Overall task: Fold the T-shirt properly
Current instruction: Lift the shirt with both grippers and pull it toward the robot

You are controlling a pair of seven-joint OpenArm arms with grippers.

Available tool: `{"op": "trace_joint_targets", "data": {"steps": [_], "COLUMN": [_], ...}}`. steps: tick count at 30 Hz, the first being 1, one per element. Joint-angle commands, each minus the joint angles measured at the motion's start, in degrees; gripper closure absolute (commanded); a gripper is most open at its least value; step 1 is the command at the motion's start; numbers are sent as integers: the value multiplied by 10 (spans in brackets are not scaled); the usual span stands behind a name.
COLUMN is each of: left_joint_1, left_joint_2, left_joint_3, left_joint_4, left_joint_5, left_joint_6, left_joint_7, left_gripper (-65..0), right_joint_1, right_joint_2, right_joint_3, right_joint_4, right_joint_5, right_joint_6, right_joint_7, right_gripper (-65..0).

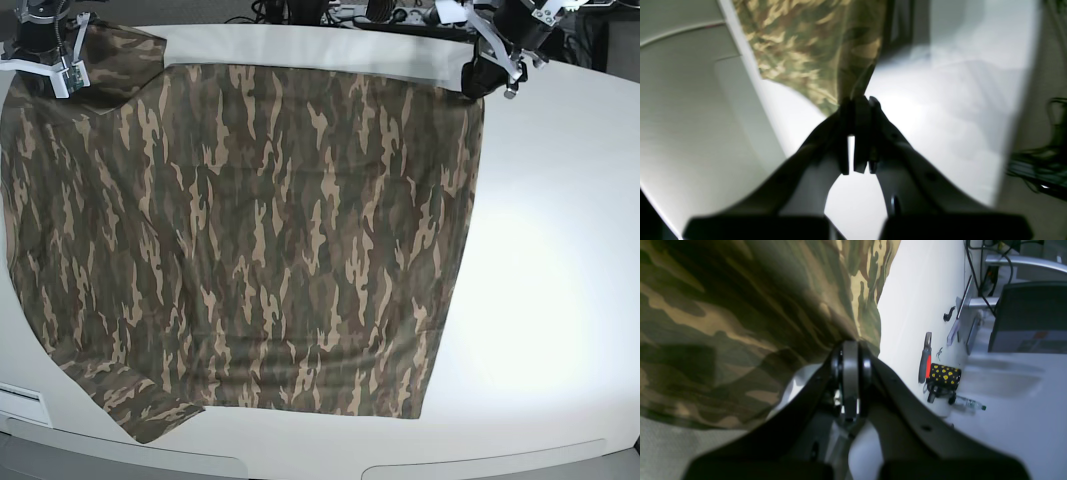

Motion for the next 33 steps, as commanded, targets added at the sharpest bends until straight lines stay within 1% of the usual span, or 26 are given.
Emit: {"op": "trace_joint_targets", "data": {"steps": [1, 3, 4, 5, 6, 15, 17, 21, 25, 29, 30, 32, 33], "left_joint_1": [12, 32, 40, 47, 53, 56, 56, 64, 70, 58, 52, 38, 30], "left_joint_2": [-11, -11, -11, -11, -11, -11, -11, -11, -11, -11, -11, -11, -11], "left_joint_3": [-3, -3, -3, -3, -3, -3, -3, -2, -7, -63, -81, -120, -139], "left_joint_4": [9, 9, 9, 9, 9, 9, 9, 9, 9, 9, 9, 9, 9], "left_joint_5": [17, 29, 31, 41, 45, 50, 50, 51, 53, 48, 40, 7, -10], "left_joint_6": [7, 7, 15, 29, 33, 35, 35, 35, 36, 64, 71, 70, 70], "left_joint_7": [9, 21, 26, 26, 26, 38, 40, 42, 42, 36, 25, -7, -21], "left_gripper": [0, 0, 0, 0, 0, 0, 0, 0, 0, 0, 0, 0, 0], "right_joint_1": [-6, -10, -15, -20, -26, -87, -93, -93, -79, -36, -23, 3, 15], "right_joint_2": [5, 5, 5, 5, 5, 5, 5, 5, 5, 6, 6, 7, 7], "right_joint_3": [5, 5, 5, 5, 5, 5, 5, 5, 6, 6, 6, 6, 6], "right_joint_4": [10, 10, 10, 10, 10, 10, 10, 10, 10, 10, 10, 10, 10], "right_joint_5": [-9, -9, -9, -9, -9, -11, -21, -54, -79, -82, -82, -82, -83], "right_joint_6": [-10, -21, -27, -29, -30, -30, -31, -47, -56, -49, -40, -19, -15], "right_joint_7": [-10, -22, -21, -21, -21, -23, -23, -21, 5, 27, 35, 50, 55], "right_gripper": [0, 0, 0, 0, 0, 0, 0, 0, 0, 0, 0, 0, 0]}}
